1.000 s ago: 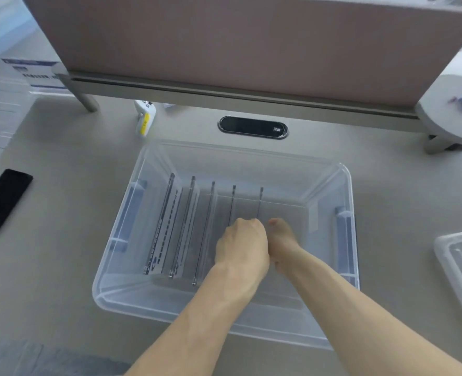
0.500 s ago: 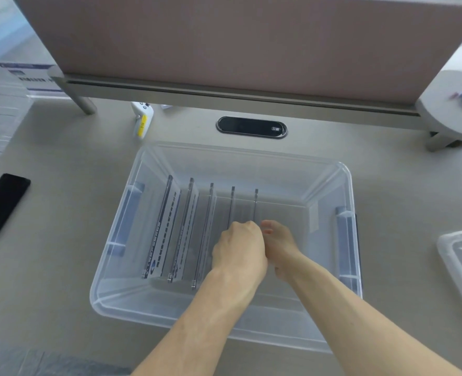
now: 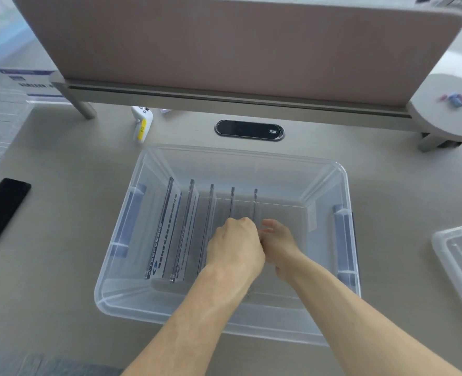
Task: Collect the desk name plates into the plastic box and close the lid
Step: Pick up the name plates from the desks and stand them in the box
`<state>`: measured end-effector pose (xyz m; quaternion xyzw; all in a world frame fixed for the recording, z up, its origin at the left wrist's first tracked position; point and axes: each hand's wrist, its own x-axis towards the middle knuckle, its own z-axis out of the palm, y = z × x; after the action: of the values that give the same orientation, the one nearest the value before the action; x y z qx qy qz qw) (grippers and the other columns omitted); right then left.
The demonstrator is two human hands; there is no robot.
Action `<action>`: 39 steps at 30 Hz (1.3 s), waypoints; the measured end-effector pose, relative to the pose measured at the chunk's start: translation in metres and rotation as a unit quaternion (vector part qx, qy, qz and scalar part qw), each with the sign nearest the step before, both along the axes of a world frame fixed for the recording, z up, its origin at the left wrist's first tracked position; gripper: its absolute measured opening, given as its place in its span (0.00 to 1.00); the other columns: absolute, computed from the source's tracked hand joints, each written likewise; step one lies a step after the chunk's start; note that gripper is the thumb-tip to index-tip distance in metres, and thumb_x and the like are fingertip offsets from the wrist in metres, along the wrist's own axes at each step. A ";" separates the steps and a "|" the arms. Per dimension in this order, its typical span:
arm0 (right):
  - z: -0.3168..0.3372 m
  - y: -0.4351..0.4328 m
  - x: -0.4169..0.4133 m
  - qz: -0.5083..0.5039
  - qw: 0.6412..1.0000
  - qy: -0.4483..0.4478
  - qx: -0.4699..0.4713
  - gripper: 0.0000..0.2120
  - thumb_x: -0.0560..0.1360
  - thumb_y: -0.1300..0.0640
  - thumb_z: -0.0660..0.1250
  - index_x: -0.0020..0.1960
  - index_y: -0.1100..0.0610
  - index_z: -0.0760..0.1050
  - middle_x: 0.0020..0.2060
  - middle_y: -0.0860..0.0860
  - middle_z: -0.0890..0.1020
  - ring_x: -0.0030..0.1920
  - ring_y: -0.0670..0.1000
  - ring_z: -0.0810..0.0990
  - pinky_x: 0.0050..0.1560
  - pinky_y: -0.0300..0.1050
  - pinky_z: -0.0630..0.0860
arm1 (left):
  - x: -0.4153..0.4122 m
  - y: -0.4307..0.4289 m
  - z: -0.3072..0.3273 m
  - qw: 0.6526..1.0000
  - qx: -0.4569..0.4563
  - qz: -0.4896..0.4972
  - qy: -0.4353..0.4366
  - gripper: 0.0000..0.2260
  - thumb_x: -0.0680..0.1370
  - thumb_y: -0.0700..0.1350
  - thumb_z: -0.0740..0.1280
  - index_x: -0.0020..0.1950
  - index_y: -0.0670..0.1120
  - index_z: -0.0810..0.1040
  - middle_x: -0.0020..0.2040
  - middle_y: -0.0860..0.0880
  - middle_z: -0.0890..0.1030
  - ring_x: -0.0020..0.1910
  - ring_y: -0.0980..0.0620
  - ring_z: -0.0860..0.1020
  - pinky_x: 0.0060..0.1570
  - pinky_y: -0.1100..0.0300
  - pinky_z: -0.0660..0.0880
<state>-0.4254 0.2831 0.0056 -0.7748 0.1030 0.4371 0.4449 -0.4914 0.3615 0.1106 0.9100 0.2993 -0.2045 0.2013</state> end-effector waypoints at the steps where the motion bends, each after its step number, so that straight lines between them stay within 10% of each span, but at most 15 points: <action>1: 0.005 0.000 0.001 -0.010 1.000 -0.014 0.004 0.25 0.81 0.60 0.61 0.78 0.53 0.65 0.68 0.52 0.76 0.62 0.56 0.79 0.66 0.57 0.77 | -0.001 0.007 0.004 1.000 0.005 0.002 -0.019 0.11 0.82 0.48 0.66 0.54 0.41 0.80 0.47 0.43 0.84 0.49 0.42 0.85 0.42 0.54 0.79; 9: 0.103 -0.001 0.010 -0.114 0.963 -0.212 0.120 0.11 0.83 0.56 0.62 0.63 0.44 0.73 0.54 0.44 0.80 0.59 0.51 0.81 0.63 0.59 0.79 | -0.004 0.079 0.093 0.937 -0.094 0.101 -0.322 0.11 0.81 0.54 0.66 0.44 0.50 0.83 0.40 0.54 0.85 0.40 0.53 0.84 0.45 0.52 0.83; 17: 0.228 0.058 -0.005 -0.077 0.911 -0.313 0.258 0.12 0.82 0.56 0.65 0.65 0.47 0.75 0.52 0.44 0.82 0.55 0.48 0.82 0.61 0.62 0.80 | -0.033 0.111 0.181 0.884 -0.091 0.127 -0.441 0.06 0.81 0.50 0.68 0.49 0.52 0.83 0.41 0.56 0.85 0.42 0.60 0.83 0.44 0.66 0.78; 20: 0.267 0.089 -0.019 -0.040 0.889 -0.339 0.306 0.14 0.80 0.52 0.67 0.65 0.44 0.75 0.54 0.45 0.82 0.57 0.50 0.83 0.61 0.62 0.80 | -0.051 0.142 0.193 0.830 -0.157 0.203 -0.495 0.05 0.79 0.51 0.70 0.52 0.53 0.83 0.47 0.53 0.86 0.48 0.52 0.85 0.48 0.53 0.83; 39: 0.226 0.383 -0.088 -0.011 0.917 -0.294 0.271 0.15 0.78 0.52 0.72 0.63 0.43 0.76 0.56 0.46 0.82 0.56 0.48 0.83 0.62 0.62 0.79 | -0.101 0.446 0.097 0.645 -0.366 0.433 -0.512 0.03 0.81 0.44 0.70 0.55 0.47 0.81 0.54 0.44 0.84 0.52 0.49 0.84 0.51 0.51 0.82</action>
<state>-0.5131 0.6661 0.2315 -0.7172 -0.1464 0.1959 0.6526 -0.5926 0.8075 0.2073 0.4883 0.4089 0.3118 0.7051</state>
